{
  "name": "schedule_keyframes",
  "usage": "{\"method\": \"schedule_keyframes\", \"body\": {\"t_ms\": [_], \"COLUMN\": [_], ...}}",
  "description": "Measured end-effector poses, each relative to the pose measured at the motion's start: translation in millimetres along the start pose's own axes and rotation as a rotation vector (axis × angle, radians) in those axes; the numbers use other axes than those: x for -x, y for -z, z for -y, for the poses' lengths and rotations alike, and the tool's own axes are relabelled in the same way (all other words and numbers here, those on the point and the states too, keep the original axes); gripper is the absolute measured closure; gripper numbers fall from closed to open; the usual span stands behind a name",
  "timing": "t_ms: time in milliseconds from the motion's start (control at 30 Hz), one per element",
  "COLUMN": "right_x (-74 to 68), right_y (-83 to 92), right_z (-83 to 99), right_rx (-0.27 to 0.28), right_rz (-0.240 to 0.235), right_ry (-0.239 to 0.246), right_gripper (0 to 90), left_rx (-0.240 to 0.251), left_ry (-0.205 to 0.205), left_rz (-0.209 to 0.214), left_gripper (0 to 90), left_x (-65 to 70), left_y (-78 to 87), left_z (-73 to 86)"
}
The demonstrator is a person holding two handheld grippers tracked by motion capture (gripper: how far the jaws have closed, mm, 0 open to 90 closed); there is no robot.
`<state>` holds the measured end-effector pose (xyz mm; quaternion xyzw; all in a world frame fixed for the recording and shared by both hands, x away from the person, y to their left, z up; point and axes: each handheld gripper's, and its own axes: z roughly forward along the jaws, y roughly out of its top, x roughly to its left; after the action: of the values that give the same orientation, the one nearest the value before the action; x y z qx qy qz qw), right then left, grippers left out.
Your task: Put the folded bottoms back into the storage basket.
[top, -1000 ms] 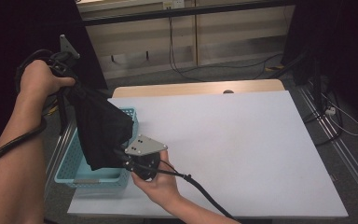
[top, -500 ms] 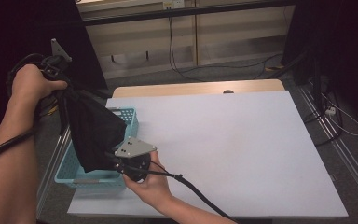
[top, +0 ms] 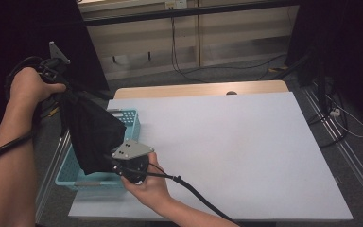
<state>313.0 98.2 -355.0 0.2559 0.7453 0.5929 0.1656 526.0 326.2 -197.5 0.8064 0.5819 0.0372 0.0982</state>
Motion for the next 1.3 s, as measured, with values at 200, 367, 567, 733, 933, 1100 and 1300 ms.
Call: {"method": "schedule_keyframes", "body": {"t_ms": [200,367,567,733,933,1100,1300], "right_x": [-1.6,-1.5,-0.7,1.0,8.0,31.6,49.6], "right_y": [-2.8,-4.5,-9.0,-19.4,-15.2,4.9,21.3], "right_z": [1.4,1.8,2.2,7.0,9.6,8.8,14.3], "right_rx": [-0.003,-0.003,0.000,-0.011,-0.054,-0.074,-0.103], "right_rz": [0.002,0.004,0.010,0.034,0.040,0.022,0.015], "right_ry": [0.010,0.006,0.010,0.020,0.070,0.042,0.043], "right_gripper": [80.8,80.8,80.6,67.1,39.1,28.0,22.1], "left_rx": [0.001,0.004,0.011,0.110,0.155,0.162,0.163], "left_ry": [-0.001,-0.001,-0.004,-0.080,-0.092,-0.095,-0.105], "left_rz": [-0.004,-0.005,-0.010,-0.097,-0.148,-0.119,-0.099], "left_gripper": [82.1,82.1,82.1,57.3,20.8,19.0,18.7], "left_x": [-1.3,-2.8,-6.9,-13.6,-18.8,-15.9,-10.8], "left_y": [-1.9,-4.1,-7.8,-23.2,-34.4,-44.0,-53.7], "left_z": [-0.5,-1.2,-3.0,-2.2,3.0,10.7,15.7]}}
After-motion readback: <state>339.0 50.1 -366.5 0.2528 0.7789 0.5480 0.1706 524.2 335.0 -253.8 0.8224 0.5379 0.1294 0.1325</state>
